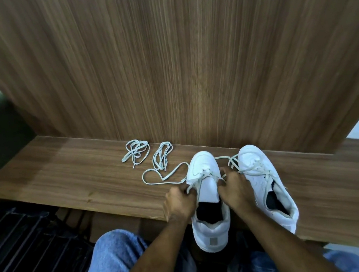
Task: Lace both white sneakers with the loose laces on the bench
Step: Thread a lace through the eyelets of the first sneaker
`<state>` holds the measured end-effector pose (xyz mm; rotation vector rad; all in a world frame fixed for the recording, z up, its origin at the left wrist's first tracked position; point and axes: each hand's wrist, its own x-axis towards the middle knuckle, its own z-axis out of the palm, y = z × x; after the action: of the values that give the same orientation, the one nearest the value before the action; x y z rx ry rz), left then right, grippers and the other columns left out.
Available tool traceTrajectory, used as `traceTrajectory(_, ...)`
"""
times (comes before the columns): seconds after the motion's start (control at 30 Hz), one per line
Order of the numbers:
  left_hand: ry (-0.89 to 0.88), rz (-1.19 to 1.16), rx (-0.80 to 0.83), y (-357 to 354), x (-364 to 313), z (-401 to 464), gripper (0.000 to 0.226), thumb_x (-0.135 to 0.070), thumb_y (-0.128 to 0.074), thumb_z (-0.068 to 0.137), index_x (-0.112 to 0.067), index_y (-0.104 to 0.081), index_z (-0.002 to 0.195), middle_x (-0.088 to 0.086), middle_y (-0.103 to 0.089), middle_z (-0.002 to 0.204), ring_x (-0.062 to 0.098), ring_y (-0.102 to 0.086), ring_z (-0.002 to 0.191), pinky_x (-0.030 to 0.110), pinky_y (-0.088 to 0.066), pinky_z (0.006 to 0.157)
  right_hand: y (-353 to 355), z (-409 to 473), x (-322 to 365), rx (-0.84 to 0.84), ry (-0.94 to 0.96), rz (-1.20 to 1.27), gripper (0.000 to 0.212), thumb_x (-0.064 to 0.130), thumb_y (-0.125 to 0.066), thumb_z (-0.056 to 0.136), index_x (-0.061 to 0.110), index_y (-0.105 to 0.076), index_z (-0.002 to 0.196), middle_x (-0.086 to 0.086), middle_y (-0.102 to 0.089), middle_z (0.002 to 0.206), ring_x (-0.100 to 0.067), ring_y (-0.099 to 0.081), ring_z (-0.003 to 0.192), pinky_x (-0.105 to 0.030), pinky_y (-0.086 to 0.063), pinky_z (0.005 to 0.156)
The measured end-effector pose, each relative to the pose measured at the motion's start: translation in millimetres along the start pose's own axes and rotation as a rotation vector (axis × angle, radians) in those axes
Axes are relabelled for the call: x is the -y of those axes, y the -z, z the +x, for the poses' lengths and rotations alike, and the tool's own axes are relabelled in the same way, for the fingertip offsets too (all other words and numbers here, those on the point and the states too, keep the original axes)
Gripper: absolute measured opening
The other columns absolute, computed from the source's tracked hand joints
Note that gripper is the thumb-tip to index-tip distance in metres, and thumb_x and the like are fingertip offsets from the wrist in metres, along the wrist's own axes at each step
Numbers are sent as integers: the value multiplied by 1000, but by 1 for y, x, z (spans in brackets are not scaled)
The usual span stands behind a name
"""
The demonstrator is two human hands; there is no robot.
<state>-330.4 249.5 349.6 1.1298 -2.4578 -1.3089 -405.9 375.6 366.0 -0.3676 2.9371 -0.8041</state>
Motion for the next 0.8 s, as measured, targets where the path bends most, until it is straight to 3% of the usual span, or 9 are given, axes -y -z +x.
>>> traceTrajectory(0.13,105,-389,19,-10,21,14,21,-43,-69,59,-24,-74,64,7,-68,61,23,-64,63,48,-55,71,1,2,-3,-9,-124,173,30,13,-51,86,26,-62,111,-6,-70,106,-30,-62,103,-34,-48,82)
traceTrajectory(0.2,118,-421,41,-7,18,13,27,-45,-69,55,-19,-71,61,7,-65,60,18,-57,61,53,-54,72,0,2,-4,-6,-134,177,31,13,-51,86,26,-62,111,-6,-69,106,-30,-62,103,-33,-47,81)
traceTrajectory(0.3,-47,-96,38,6,-3,3,21,-30,-63,76,-32,-71,96,2,-72,92,26,-66,86,39,-51,77,0,0,-4,6,-87,115,33,14,-50,87,27,-60,115,-7,-69,107,-31,-62,103,-35,-50,82)
traceTrajectory(0.37,-232,239,9,3,-15,3,41,-20,-53,83,-39,-57,120,-1,-61,124,34,-60,106,38,-47,83,0,-2,-4,4,-38,45,34,16,-50,88,26,-58,120,-7,-69,111,-31,-61,106,-36,-50,84)
traceTrajectory(0.43,-430,436,-1,-8,-26,6,46,-16,-49,86,-38,-50,127,-4,-45,136,29,-51,119,40,-44,90,0,-4,-3,2,-11,6,35,19,-51,89,27,-57,123,-6,-67,115,-31,-60,109,-37,-49,86)
traceTrajectory(0.53,-578,689,13,-24,-33,14,41,-24,-50,88,-30,-47,129,-2,-44,132,23,-43,124,39,-37,98,0,-5,-3,9,9,-23,32,24,-51,90,28,-56,121,-6,-67,114,-32,-59,110,-38,-49,85)
traceTrajectory(0.67,-545,750,0,-31,-41,16,28,-27,-50,94,-21,-49,122,2,-47,126,28,-56,112,40,-45,85,0,-6,-3,4,20,-35,25,25,-50,91,24,-58,115,-9,-68,111,-34,-60,108,-37,-49,82)
traceTrajectory(0.73,-511,682,-8,-29,-45,15,22,-29,-44,98,-19,-53,115,5,-54,120,32,-62,103,41,-47,77,0,-5,-3,1,20,-38,24,23,-50,91,22,-58,113,-10,-68,109,-34,-60,106,-37,-49,81)
traceTrajectory(0.8,-373,423,-53,-29,-41,24,19,-33,-46,95,-20,-58,102,10,-64,106,36,-63,96,39,-47,75,-1,-5,-4,8,8,-20,26,20,-50,89,23,-58,114,-10,-68,109,-34,-60,106,-37,-49,82)
